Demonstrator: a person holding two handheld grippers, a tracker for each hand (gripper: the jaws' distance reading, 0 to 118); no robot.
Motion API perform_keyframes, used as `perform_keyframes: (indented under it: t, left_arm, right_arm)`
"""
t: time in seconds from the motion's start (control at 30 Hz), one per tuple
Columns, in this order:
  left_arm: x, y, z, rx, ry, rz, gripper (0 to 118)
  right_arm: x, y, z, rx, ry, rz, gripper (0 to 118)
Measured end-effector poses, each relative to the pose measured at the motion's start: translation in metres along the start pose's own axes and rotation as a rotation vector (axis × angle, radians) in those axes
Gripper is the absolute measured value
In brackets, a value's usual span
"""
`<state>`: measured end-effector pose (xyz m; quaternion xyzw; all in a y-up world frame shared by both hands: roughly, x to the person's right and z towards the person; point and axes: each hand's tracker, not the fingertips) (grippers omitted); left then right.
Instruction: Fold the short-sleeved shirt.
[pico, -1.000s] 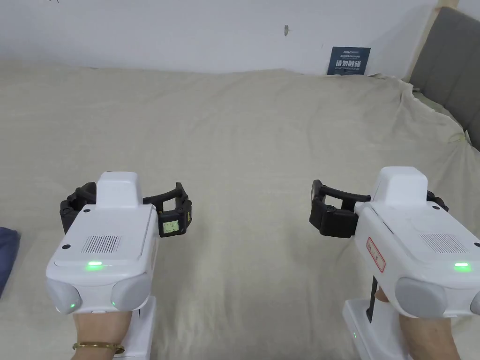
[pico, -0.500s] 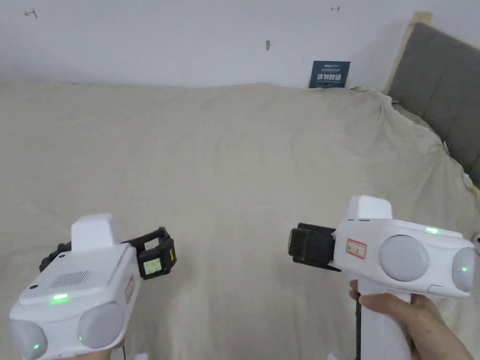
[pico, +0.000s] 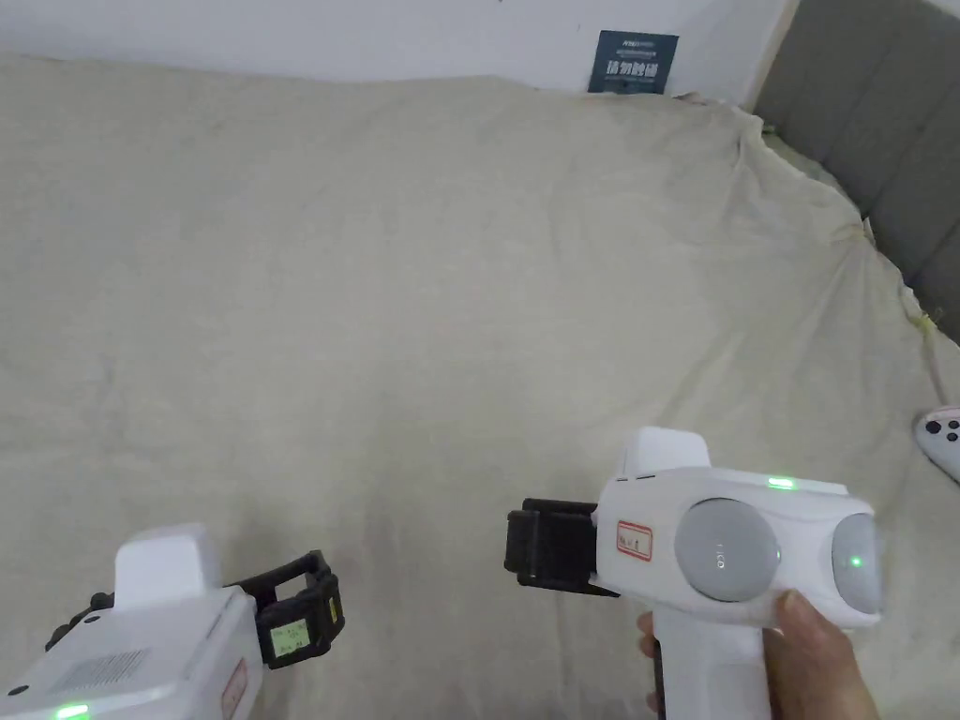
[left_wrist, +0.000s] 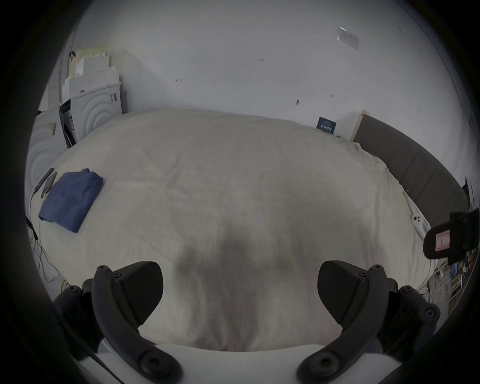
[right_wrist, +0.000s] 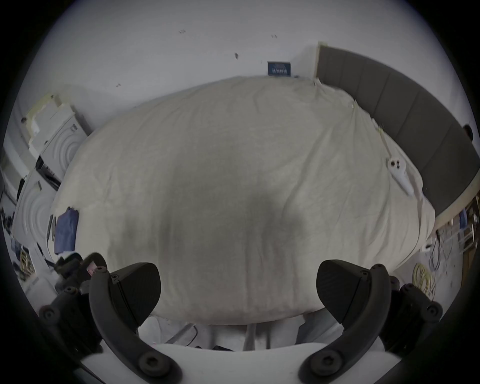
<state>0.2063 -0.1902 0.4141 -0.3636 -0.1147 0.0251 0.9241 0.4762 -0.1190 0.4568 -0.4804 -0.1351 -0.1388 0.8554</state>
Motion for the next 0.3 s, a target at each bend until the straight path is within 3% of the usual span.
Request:
perform_keyframes:
  t: [0.13,0.23,0.3]
  left_arm:
    - [0.000,-0.004,-0.019,-0.081,-0.007,0.025,118]
    - [-0.004,-0.005,-0.031,-0.109,-0.002,0.046,118]
    - [-0.007,-0.001,-0.039,-0.148,0.011,0.046,118]
  right_arm:
    - [-0.010,-0.003,-0.024,0.007,-0.063,0.018,117]
    - [-0.014,-0.007,-0.043,-0.107,-0.058,0.085,117]
    - [-0.008,-0.015,-0.053,-0.138,-0.021,0.039,117]
